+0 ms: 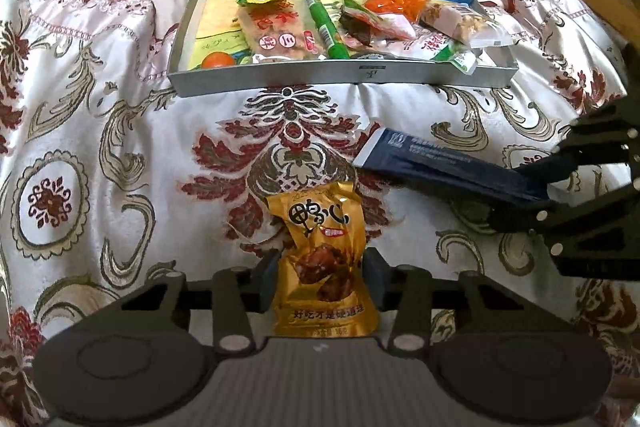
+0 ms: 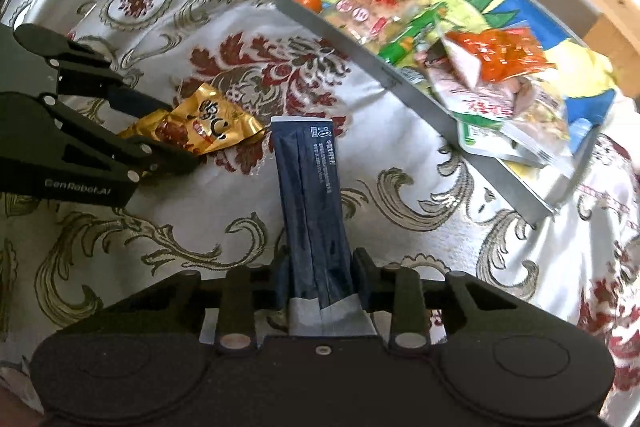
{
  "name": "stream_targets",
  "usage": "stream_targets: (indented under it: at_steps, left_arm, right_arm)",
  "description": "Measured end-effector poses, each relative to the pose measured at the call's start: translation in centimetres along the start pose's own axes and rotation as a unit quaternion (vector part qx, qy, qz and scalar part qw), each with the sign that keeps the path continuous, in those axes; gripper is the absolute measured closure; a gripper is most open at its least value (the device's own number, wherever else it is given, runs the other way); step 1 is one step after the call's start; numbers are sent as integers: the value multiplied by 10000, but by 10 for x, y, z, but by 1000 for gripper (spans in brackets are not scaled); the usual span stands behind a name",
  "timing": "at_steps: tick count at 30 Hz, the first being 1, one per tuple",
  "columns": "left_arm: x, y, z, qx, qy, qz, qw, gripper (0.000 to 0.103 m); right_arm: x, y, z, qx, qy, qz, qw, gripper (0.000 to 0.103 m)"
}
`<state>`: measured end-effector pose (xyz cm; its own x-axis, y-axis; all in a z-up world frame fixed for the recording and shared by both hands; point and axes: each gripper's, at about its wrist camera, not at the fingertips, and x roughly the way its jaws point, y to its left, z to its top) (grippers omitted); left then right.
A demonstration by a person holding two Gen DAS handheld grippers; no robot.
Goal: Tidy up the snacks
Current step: 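Lift and carry the gold packet and blue box over the tray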
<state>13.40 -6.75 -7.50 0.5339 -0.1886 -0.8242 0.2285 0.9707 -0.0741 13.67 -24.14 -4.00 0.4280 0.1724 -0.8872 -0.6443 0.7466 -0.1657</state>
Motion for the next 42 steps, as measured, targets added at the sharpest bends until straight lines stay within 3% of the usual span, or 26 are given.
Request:
stream_targets:
  at_steps: [6, 30, 36, 42]
  left_arm:
    - [-4, 3, 1, -160, -66, -20, 9998, 60]
    - [-21, 8, 6, -601, -915, -260, 9937, 60]
    - [-22, 2, 36, -661, -1103, -312, 9912, 59]
    - [-11, -7, 99, -726, -1399, -358, 9868, 59]
  right_arm:
    - [-7, 11, -13, -155, -379, -274, 9988, 70]
    - [-32, 0, -15, 704, -1256, -371, 9889, 70]
    - [-41, -24, -7, 1259, -1613, -340, 9782, 70]
    - [-46, -73, 3, 1931, -1834, -602, 9620, 70]
